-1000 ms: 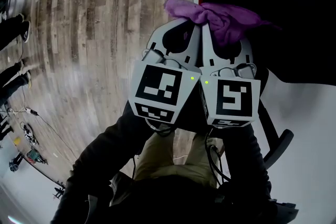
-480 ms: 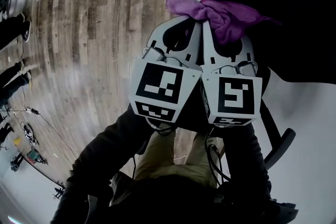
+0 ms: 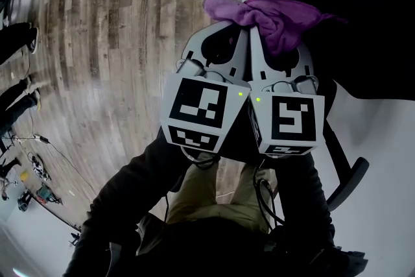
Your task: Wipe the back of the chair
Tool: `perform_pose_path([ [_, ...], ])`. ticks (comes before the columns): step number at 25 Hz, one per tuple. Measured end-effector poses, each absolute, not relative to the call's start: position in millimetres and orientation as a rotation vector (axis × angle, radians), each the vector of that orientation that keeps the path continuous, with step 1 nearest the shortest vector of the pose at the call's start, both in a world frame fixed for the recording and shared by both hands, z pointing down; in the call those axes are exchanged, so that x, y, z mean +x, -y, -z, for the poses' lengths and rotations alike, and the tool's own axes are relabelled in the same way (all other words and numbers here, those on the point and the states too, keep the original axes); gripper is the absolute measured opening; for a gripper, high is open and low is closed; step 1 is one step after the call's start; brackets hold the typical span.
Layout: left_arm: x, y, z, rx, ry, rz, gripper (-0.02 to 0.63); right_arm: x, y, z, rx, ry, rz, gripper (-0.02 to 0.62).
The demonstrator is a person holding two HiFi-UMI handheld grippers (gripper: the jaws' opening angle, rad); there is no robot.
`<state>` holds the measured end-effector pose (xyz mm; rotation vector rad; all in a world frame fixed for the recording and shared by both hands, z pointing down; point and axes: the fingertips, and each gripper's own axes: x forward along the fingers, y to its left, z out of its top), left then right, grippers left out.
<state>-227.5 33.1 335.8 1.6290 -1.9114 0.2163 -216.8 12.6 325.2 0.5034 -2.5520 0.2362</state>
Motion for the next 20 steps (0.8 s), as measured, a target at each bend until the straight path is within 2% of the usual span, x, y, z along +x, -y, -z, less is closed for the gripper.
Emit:
perform_pose_path([
  [20,-212.2,-27.3,-353.7,1.579,1.821,-0.261,-0.005,-202.5,-5.7,-342.2,0.496,2.495,-0.325,0.063],
])
